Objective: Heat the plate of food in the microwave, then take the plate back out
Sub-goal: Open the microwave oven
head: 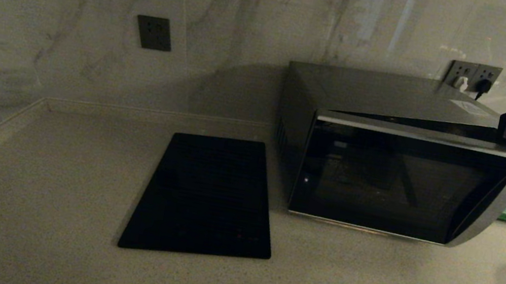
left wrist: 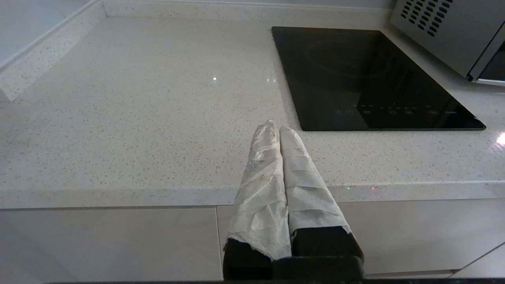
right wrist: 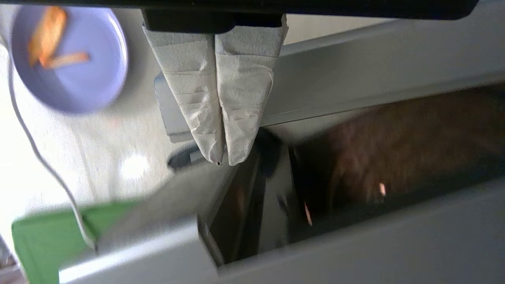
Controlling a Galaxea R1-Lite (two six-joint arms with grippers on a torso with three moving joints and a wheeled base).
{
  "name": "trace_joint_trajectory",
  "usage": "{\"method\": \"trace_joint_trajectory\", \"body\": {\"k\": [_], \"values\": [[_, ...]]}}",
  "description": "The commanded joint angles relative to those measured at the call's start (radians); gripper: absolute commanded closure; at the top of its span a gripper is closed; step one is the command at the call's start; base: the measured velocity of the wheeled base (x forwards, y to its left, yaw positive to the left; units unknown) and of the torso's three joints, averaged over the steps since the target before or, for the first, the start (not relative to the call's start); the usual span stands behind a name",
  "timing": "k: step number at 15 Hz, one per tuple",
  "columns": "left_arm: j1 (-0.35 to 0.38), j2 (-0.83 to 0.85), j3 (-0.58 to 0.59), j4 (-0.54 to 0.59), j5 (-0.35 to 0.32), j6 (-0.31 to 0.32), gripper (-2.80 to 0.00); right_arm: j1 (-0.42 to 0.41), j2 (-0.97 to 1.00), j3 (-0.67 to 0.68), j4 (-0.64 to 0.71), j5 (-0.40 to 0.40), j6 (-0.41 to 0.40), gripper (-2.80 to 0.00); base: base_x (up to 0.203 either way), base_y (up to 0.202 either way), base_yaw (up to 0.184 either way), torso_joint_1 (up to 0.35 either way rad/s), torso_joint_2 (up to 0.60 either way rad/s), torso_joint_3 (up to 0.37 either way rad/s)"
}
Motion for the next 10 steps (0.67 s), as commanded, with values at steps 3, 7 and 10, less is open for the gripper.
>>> {"method": "trace_joint_trajectory", "body": {"k": [3,7,10], "values": [[0.001,0.002,0.000,0.000,0.001,-0.001,0.00,0.000,-0.073,0.040,0.050,0.036,0.001,0.00,0.000,0.000,0.000,0.000,0.00,0.000],[0.001,0.002,0.000,0.000,0.001,-0.001,0.00,0.001,-0.148,0.136,0.113,0.090,0.001,0.00,0.000,0.000,0.000,0.000,0.00,0.000],[0.001,0.002,0.000,0.000,0.001,-0.001,0.00,0.003,-0.202,0.142,0.195,0.168,0.002,0.00,0.000,0.000,0.000,0.000,0.00,0.000]]}}
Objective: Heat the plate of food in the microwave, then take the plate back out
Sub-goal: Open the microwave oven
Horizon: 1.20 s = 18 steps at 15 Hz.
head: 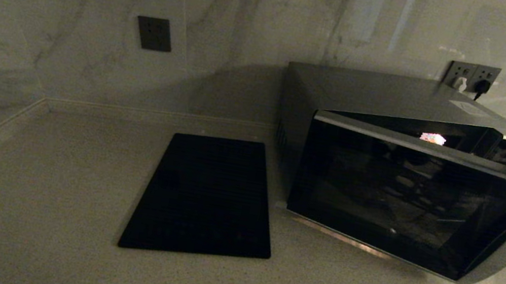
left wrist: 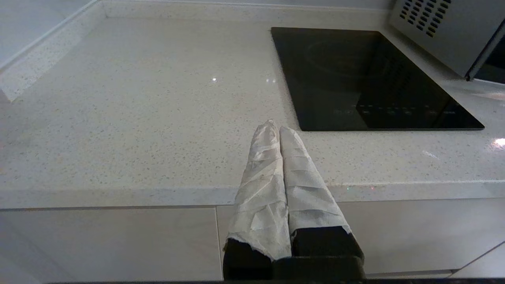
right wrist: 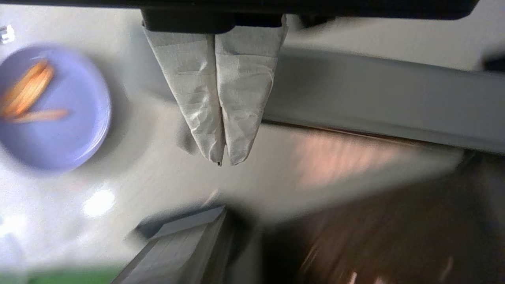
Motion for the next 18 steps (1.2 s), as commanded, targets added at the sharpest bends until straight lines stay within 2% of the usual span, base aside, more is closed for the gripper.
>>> {"method": "trace_joint_trajectory", "body": {"k": [1,8,13,15,18], "values": [[0.000,0.002,0.000,-0.001,0.001,-0.001,0.00,0.000,-0.071,0.010,0.042,0.065,0.001,0.00,0.000,0.000,0.000,0.000,0.00,0.000],[0.000,0.002,0.000,-0.001,0.001,-0.001,0.00,0.026,-0.225,0.083,0.271,0.263,0.000,0.00,0.000,0.000,0.000,0.000,0.00,0.000],[0.000,0.002,0.000,-0.001,0.001,-0.001,0.00,0.209,-0.255,0.102,0.403,0.380,0.001,0.00,0.000,0.000,0.000,0.000,0.00,0.000],[0.000,0.002,0.000,-0.001,0.001,-0.001,0.00,0.271,-0.251,0.118,0.412,0.443,0.000,0.00,0.000,0.000,0.000,0.000,0.00,0.000],[0.000,0.001,0.000,-0.001,0.001,-0.001,0.00,0.341,-0.239,0.133,0.413,0.471,0.001,0.00,0.000,0.000,0.000,0.000,0.00,0.000]]}}
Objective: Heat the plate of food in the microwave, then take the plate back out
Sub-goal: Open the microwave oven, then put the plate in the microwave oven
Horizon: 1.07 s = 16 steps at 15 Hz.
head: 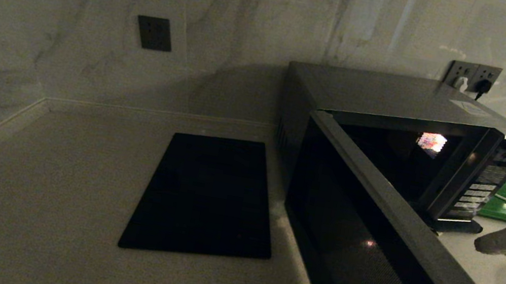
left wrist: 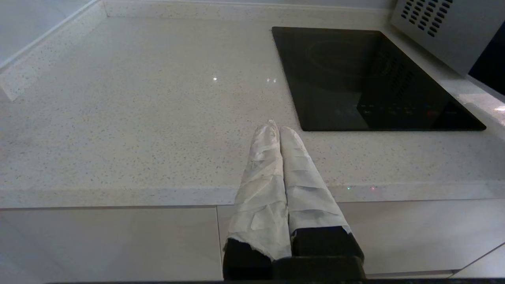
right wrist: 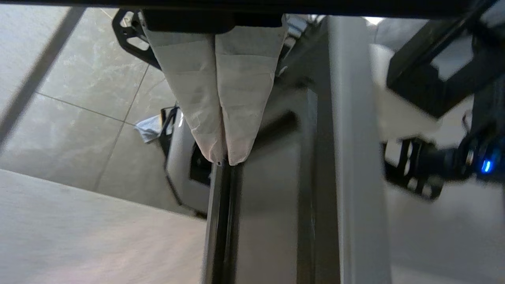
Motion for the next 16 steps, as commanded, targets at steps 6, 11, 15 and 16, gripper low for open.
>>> {"method": "trace_joint_trajectory", "body": {"k": [6,11,15,16], "values": [[0.000,0.001,0.000,0.000,0.000,-0.001,0.00,0.184,0.012,0.025,0.002,0.165,-0.001,0.00,0.000,0.000,0.000,0.000,0.00,0.000],[0.000,0.002,0.000,0.000,0.000,-0.001,0.00,0.327,0.088,0.017,-0.047,0.242,-0.002,0.00,0.000,0.000,0.000,0.000,0.00,0.000],[0.000,0.002,0.000,0.000,0.000,-0.001,0.00,0.341,0.100,0.013,-0.089,0.252,-0.003,0.00,0.000,0.000,0.000,0.000,0.00,0.000],[0.000,0.000,0.000,0.000,0.000,-0.001,0.00,0.341,0.098,0.011,-0.089,0.252,-0.003,0.00,0.000,0.000,0.000,0.000,0.00,0.000]]}}
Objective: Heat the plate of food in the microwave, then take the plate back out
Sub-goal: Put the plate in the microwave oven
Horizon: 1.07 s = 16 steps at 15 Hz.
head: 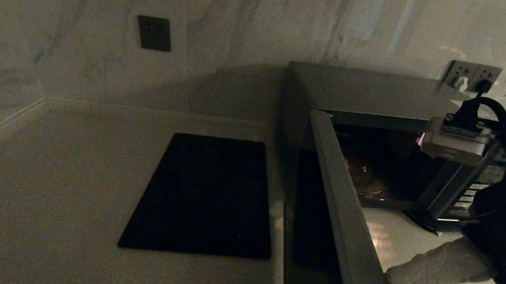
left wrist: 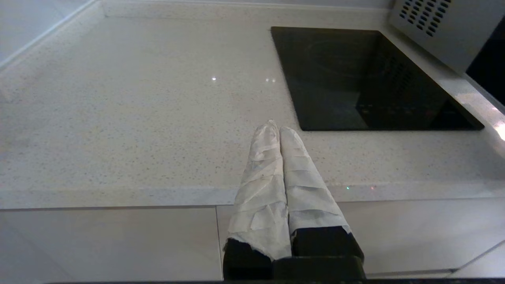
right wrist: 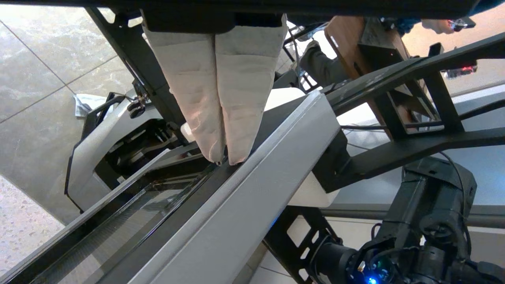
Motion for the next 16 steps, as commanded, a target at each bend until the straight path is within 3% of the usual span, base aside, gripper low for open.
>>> {"method": "trace_joint_trajectory", "body": {"k": [1,8,13,16], "values": [[0.000,0.002,0.000,-0.001,0.001,-0.001,0.00,0.002,0.002,-0.004,0.006,0.004,0.000,0.00,0.000,0.000,0.000,0.000,0.00,0.000],[0.000,0.002,0.000,-0.001,0.001,-0.001,0.00,-0.029,-0.012,0.016,0.005,-0.006,-0.002,0.00,0.000,0.000,0.000,0.000,0.00,0.000],[0.000,0.002,0.000,-0.001,0.001,-0.001,0.00,-0.171,-0.048,0.048,0.001,-0.043,-0.002,0.00,0.000,0.000,0.000,0.000,0.00,0.000],[0.000,0.001,0.000,-0.001,0.001,-0.001,0.00,-0.331,-0.096,0.121,-0.069,-0.068,-0.002,0.00,0.000,0.000,0.000,0.000,0.00,0.000]]}}
